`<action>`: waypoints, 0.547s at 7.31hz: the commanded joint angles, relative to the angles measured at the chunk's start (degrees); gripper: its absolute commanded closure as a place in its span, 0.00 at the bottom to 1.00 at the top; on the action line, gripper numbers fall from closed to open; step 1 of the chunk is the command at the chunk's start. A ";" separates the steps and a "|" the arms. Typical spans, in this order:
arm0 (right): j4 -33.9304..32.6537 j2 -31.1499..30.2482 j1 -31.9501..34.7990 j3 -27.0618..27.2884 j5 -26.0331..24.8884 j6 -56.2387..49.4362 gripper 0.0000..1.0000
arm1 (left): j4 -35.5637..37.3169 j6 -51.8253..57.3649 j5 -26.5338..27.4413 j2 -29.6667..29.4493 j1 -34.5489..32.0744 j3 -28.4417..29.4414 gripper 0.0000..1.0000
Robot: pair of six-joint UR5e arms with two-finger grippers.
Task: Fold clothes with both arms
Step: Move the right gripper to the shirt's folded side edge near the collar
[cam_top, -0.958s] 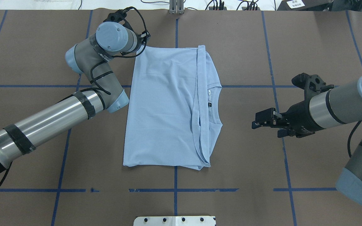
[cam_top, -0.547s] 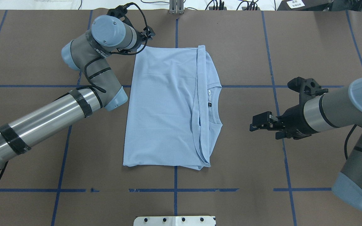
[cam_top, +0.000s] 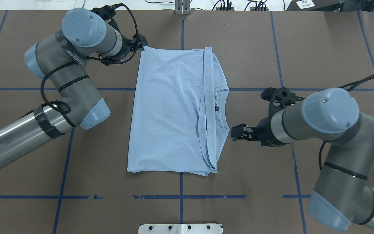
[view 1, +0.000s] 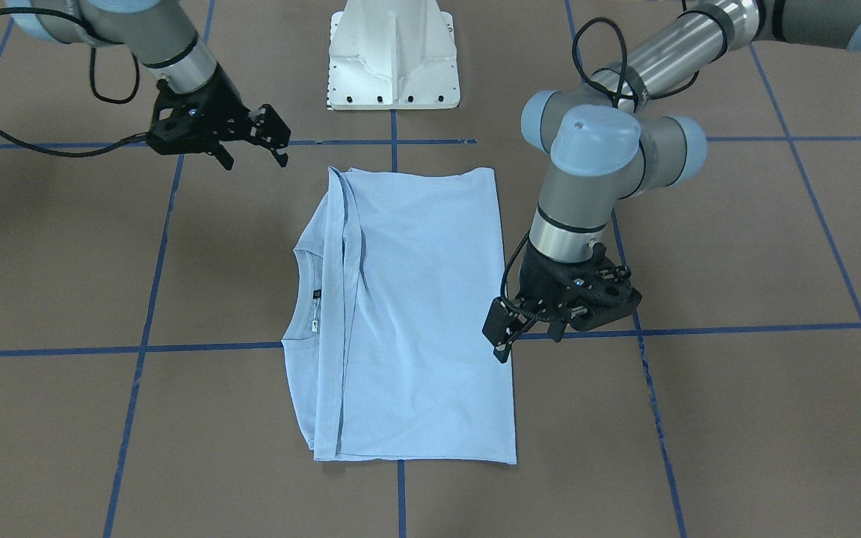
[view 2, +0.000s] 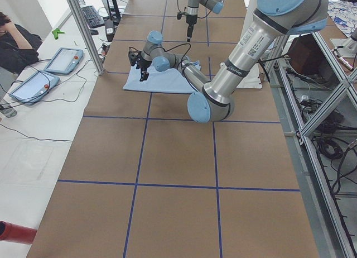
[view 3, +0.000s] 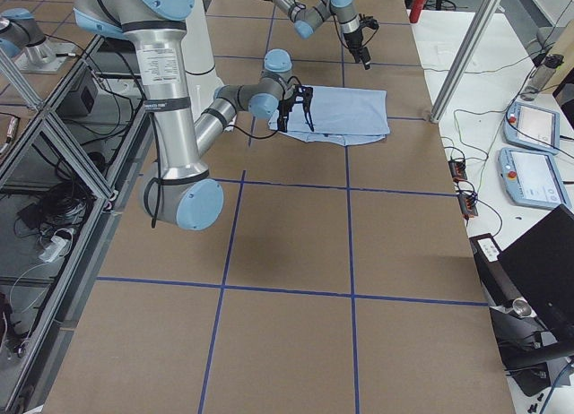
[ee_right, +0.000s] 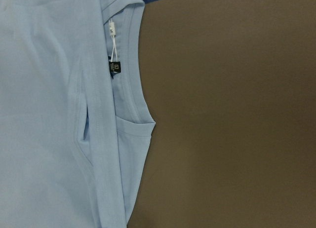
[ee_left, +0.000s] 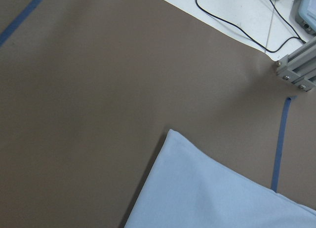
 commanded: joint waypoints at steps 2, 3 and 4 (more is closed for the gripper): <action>-7.76 12.57 -7.28 -9.41 -10.29 -12.88 0.00 | 5.01 1.38 -2.10 6.42 0.16 -10.96 0.00; -7.41 12.85 -8.51 -11.19 -11.36 -16.43 0.00 | 5.01 1.38 -2.10 6.51 0.16 -10.79 0.00; -7.32 12.85 -10.18 -11.55 -13.55 -20.03 0.00 | 4.93 1.38 -2.19 6.60 0.25 -10.61 0.00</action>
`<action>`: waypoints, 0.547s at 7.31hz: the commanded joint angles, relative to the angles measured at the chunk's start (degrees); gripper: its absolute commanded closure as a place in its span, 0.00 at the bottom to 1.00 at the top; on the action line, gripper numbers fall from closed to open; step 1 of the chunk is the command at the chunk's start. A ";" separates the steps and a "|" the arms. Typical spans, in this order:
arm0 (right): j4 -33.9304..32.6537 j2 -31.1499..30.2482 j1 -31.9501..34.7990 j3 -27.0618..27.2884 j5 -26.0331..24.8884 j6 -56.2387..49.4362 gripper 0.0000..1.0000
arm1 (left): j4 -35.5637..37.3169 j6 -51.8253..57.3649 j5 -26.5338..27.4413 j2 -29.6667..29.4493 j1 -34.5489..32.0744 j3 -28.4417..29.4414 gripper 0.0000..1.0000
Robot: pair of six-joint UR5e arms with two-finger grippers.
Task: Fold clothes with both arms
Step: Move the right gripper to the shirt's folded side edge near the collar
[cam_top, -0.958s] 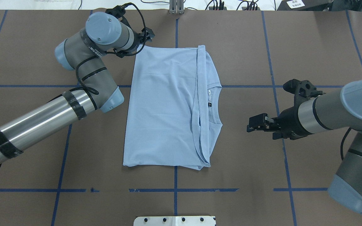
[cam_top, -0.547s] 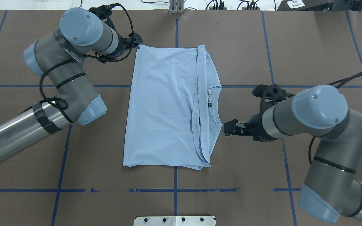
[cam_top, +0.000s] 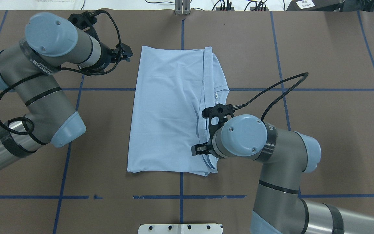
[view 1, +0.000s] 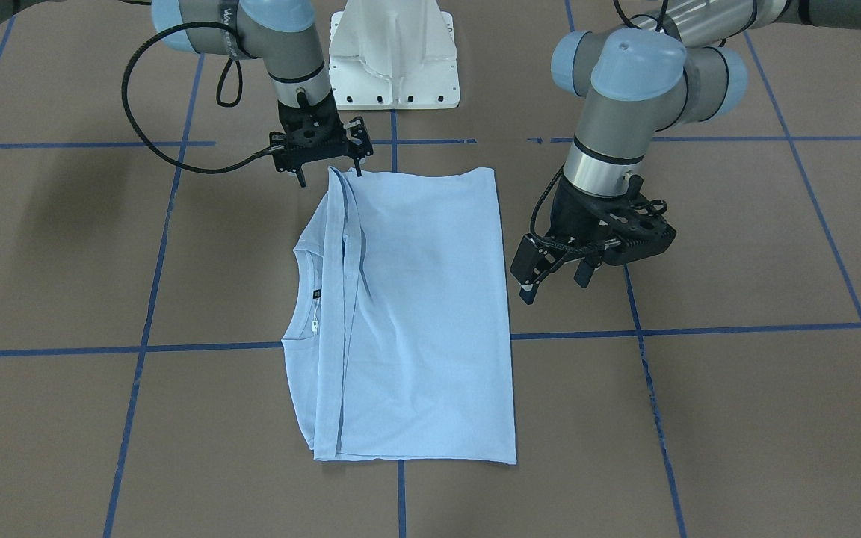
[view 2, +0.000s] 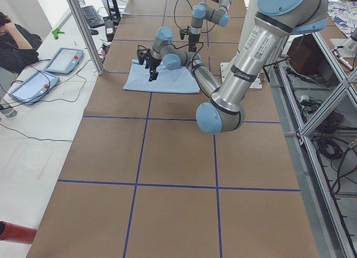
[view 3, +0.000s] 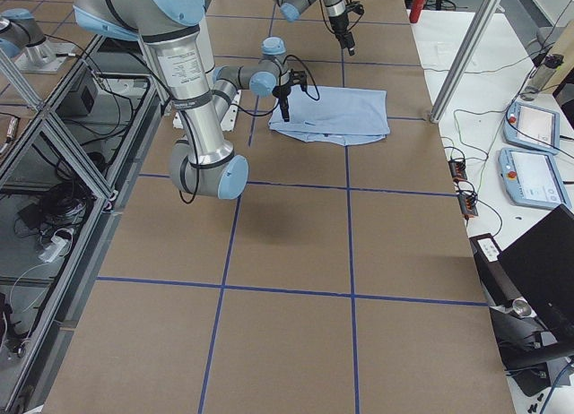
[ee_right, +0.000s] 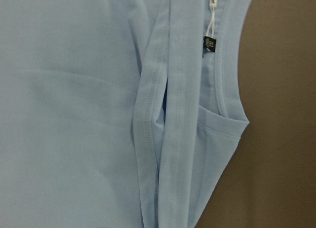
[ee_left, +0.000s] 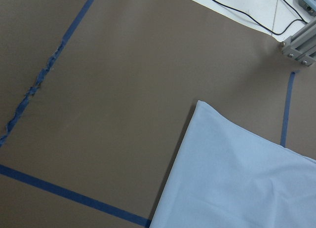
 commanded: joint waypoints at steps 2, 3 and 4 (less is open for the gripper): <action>-0.03 0.54 -4.44 -1.80 -6.45 -8.28 0.02 | -0.43 0.02 -0.12 0.51 0.16 0.59 0.00; 0.06 0.63 -4.80 -2.24 -7.26 -9.59 0.06 | -0.52 0.02 -0.12 0.51 0.16 0.60 0.00; 0.06 0.63 -5.33 -2.24 -7.96 -13.08 0.14 | -0.78 0.02 -0.03 0.51 0.16 0.68 0.00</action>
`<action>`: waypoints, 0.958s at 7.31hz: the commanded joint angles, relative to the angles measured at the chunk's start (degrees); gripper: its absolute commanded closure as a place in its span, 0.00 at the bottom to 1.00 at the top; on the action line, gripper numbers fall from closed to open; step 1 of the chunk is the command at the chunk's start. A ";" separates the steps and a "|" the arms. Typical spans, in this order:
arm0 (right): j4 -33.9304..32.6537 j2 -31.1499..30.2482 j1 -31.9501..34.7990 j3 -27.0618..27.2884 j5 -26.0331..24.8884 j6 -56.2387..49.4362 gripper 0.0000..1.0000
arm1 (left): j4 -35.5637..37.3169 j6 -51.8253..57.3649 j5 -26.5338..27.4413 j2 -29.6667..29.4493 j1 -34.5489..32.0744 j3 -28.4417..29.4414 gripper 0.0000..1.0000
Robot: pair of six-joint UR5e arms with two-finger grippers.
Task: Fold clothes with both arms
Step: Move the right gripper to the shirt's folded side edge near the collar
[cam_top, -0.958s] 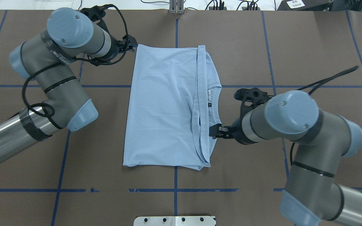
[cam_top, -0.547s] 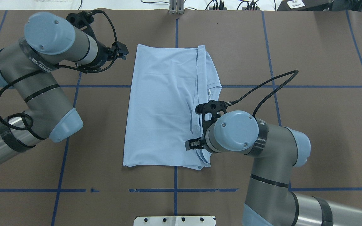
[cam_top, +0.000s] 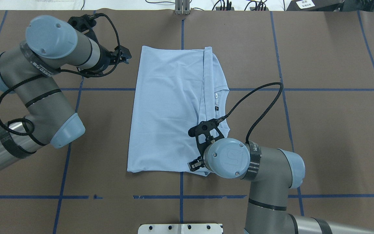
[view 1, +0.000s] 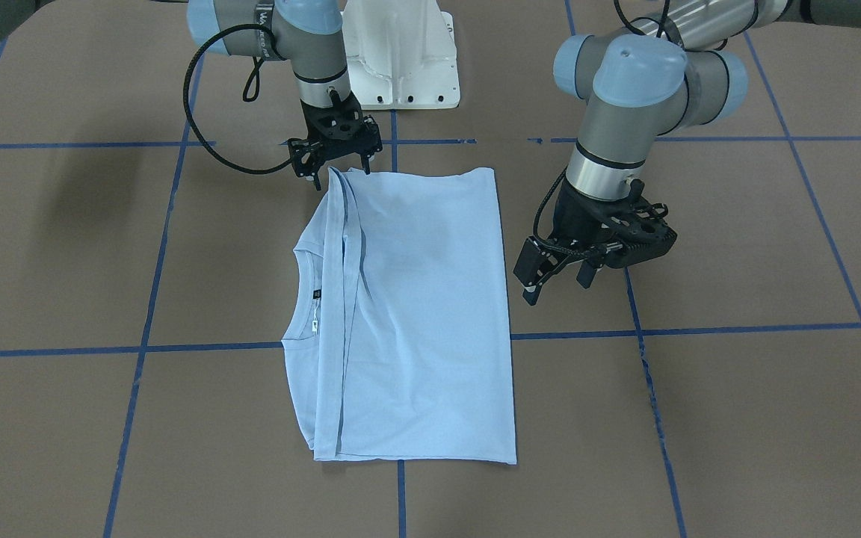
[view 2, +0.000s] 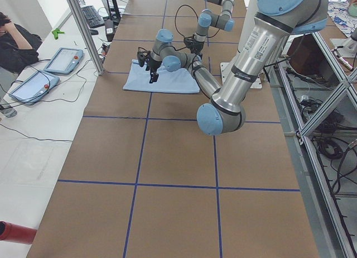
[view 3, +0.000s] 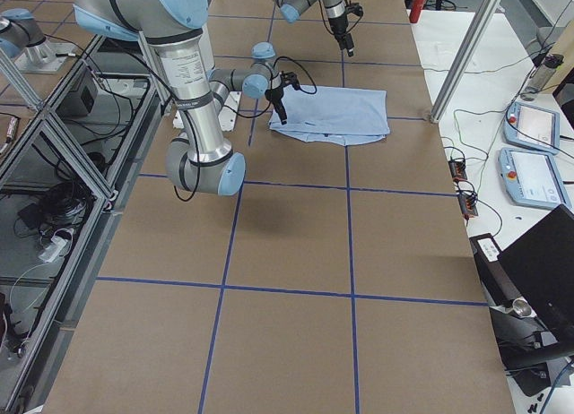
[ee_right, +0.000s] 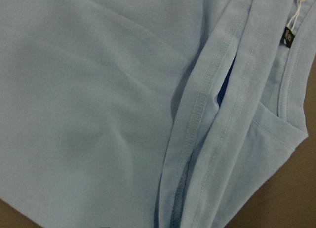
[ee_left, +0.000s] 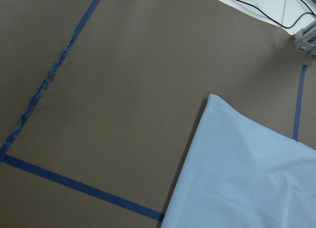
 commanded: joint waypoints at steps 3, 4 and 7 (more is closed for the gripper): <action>0.21 0.04 -1.03 -0.28 -2.16 -4.77 0.53 | -0.36 0.00 0.07 0.56 0.11 0.38 0.00; 0.29 -0.05 -1.12 -0.28 -2.16 -4.77 0.55 | -0.36 0.00 0.07 0.74 0.11 0.38 0.00; 0.38 -0.22 -1.29 -0.37 -2.07 -4.77 0.55 | -0.45 0.00 0.07 0.74 0.11 0.38 0.00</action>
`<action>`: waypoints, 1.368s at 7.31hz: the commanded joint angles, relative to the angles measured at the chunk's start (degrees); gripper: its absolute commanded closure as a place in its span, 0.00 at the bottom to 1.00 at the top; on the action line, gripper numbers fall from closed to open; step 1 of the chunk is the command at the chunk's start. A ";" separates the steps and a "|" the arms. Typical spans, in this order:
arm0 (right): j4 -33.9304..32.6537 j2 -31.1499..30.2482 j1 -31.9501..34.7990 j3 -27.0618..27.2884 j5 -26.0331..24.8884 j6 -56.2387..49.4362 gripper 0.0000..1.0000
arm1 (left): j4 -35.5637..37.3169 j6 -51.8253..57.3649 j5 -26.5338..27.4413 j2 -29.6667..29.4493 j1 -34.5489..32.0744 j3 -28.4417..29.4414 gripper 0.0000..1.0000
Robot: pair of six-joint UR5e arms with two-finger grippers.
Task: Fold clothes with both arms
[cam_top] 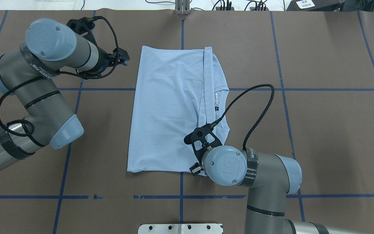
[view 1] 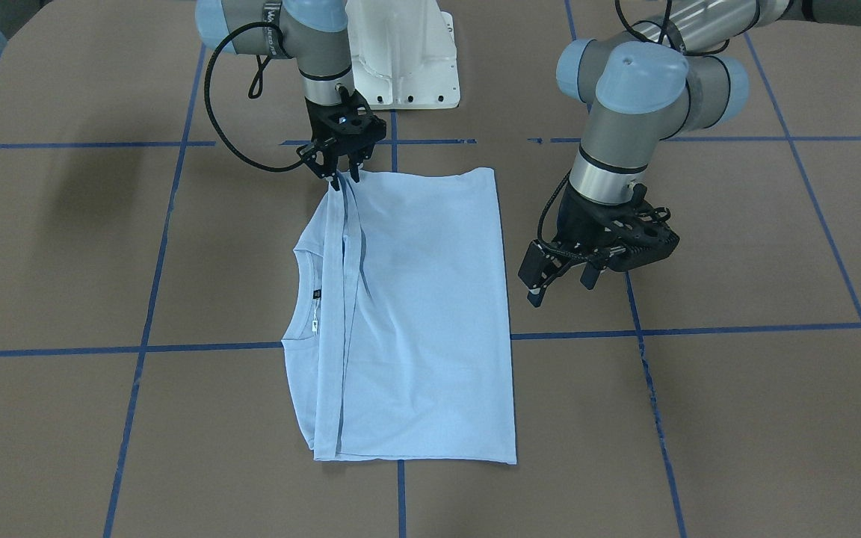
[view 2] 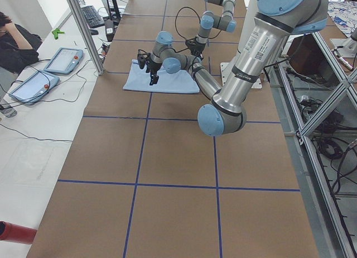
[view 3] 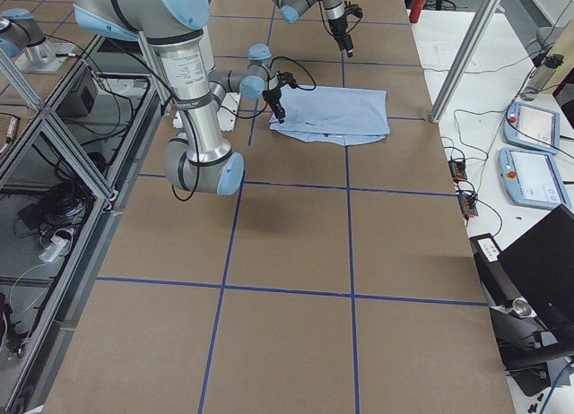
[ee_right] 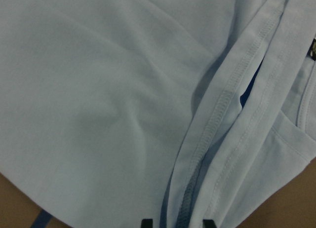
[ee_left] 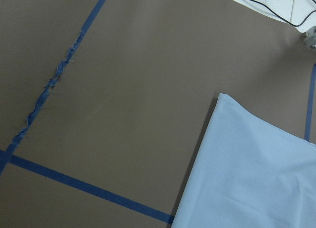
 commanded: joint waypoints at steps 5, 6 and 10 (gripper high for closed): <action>-0.07 -0.54 -0.97 -0.63 0.21 -0.01 0.58 | -0.01 -0.09 0.00 -0.06 0.00 0.00 0.00; -0.07 -0.62 -1.06 -0.63 0.47 -0.01 0.61 | -0.01 0.00 0.00 -0.06 0.00 0.00 0.00; -0.07 -0.71 -1.06 -0.55 0.56 -0.01 0.79 | -0.01 -0.09 0.00 -0.15 0.00 -0.09 0.00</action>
